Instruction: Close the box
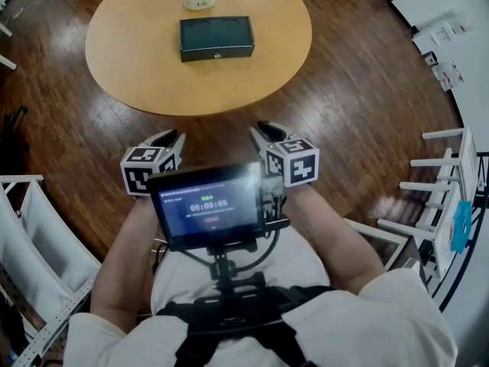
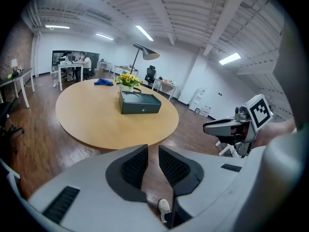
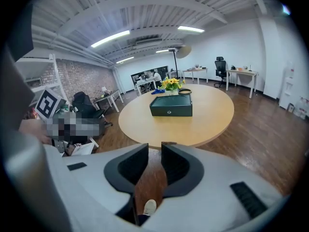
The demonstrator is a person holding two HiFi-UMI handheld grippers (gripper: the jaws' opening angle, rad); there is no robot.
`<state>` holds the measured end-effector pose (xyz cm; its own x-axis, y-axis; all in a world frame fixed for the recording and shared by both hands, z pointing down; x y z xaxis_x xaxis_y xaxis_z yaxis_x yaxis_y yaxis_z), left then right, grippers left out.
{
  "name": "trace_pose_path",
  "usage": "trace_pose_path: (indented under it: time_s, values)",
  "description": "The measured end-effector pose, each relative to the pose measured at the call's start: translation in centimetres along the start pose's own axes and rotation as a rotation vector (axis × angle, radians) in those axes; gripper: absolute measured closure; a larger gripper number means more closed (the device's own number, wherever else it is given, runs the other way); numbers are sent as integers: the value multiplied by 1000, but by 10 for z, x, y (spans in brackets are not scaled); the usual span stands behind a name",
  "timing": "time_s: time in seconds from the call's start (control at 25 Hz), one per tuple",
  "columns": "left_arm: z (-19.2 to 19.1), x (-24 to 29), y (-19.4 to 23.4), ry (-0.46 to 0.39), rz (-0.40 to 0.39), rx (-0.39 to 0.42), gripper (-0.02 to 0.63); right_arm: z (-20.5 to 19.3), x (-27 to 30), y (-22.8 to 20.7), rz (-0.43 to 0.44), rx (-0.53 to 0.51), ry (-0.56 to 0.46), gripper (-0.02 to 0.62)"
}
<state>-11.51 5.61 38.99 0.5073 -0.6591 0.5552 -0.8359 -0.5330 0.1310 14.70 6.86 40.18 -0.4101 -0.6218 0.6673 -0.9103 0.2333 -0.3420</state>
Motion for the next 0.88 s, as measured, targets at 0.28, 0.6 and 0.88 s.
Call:
trace_pose_path:
  time_s: [0.28, 0.6, 0.88]
  values:
    - [-1, 2, -7, 10, 4, -1, 535, -3, 0, -2, 14, -9, 11, 505]
    - [-2, 1, -6, 12, 13, -3, 535, -1, 3, 3, 33, -31, 18, 505]
    - [0, -2, -10, 13, 11, -2, 535, 3, 1, 6, 39, -47, 19, 505]
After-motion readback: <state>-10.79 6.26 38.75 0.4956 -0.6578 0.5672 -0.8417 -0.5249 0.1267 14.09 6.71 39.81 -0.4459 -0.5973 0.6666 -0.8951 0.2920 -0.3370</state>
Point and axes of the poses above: the fingertips, and each gripper's own axes: x forward along the fingers, y to its left, z out of its top, the point moved 8 cm from there along -x, backward along the fingers, and after that the axes turned 11 degrees about x, right-handed, at the moved point
